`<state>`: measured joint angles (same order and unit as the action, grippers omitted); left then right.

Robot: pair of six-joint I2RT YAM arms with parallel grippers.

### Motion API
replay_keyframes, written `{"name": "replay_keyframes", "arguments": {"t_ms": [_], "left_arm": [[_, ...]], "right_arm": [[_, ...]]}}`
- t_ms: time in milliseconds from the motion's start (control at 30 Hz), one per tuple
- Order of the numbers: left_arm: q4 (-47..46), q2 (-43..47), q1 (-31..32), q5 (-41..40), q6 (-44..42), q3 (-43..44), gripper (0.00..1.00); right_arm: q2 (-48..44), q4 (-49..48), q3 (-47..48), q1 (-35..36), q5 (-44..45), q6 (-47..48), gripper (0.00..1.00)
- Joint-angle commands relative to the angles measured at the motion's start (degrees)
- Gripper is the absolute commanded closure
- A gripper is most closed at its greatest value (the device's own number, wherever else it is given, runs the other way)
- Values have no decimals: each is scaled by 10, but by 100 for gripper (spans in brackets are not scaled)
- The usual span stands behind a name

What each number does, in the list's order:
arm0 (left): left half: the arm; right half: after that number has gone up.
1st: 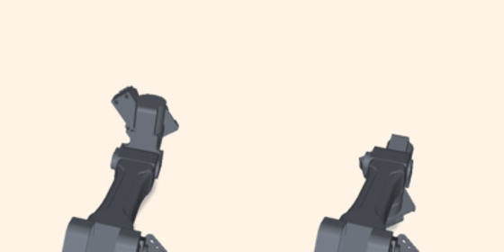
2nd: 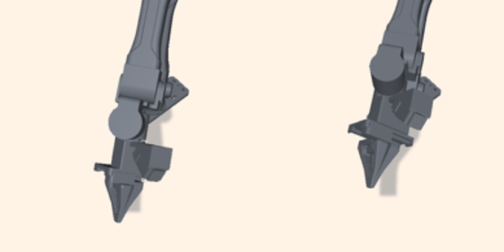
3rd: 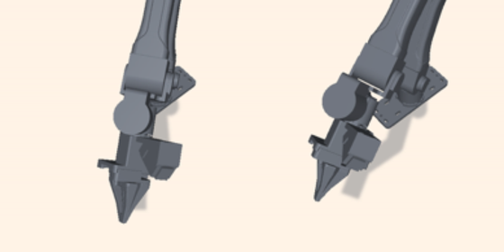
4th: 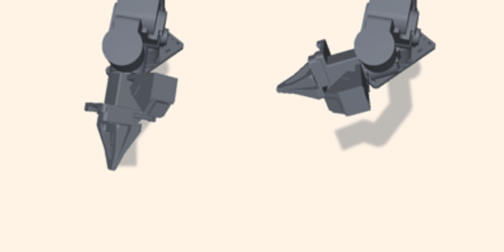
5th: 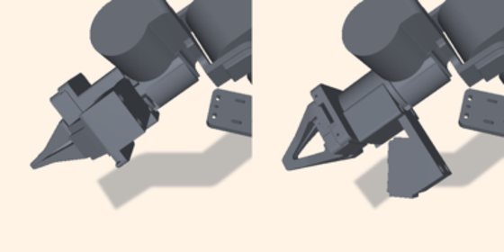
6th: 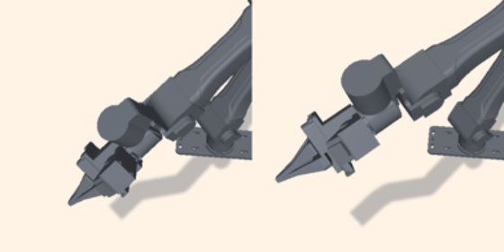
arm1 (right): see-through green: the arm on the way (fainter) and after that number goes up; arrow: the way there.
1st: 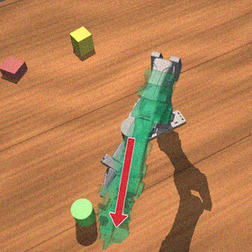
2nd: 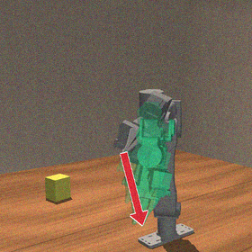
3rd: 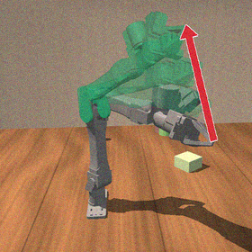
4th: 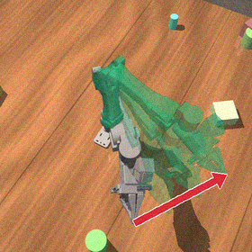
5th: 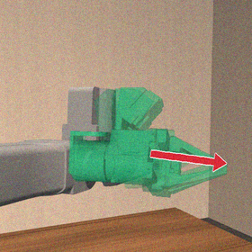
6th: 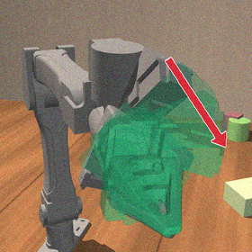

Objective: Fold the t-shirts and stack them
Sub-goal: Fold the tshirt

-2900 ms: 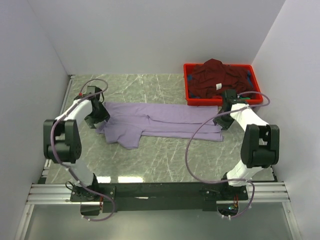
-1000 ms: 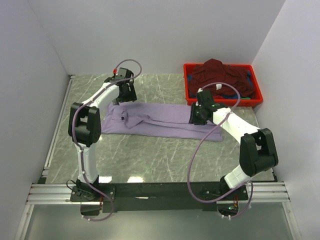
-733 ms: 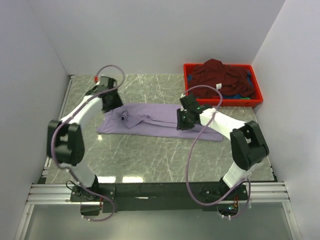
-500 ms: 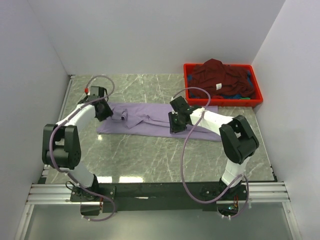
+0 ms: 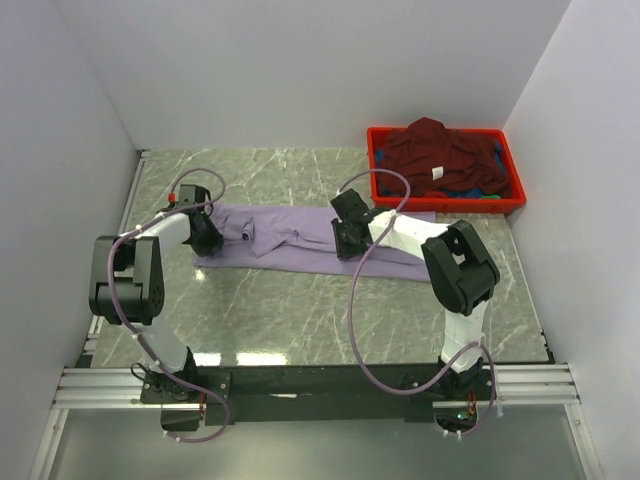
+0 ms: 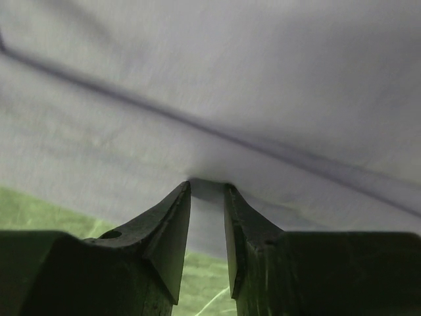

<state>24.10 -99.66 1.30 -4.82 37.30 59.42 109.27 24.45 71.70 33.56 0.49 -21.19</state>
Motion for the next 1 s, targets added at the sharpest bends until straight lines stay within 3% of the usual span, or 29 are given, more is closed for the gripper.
{"name": "replay_keyframes", "arguments": {"t_ms": [0, 200, 333, 633, 967], "left_arm": [[24, 1, -7, -23, -5, -31, 62], [31, 9, -6, -33, -13, -42, 62], [34, 14, -7, -39, -14, -42, 61], [37, 19, -6, -44, -13, -47, 60], [53, 33, -7, -58, -11, -58, 61]], "right_arm": [[11, -7, 32, -19, 80, 11, 65], [23, 6, 61, -84, 180, -23, 63], [-30, -1, 28, -115, 210, -38, 61], [-158, -16, -112, -140, 134, -75, 60], [-263, -70, -292, -249, 29, -196, 60]]}}
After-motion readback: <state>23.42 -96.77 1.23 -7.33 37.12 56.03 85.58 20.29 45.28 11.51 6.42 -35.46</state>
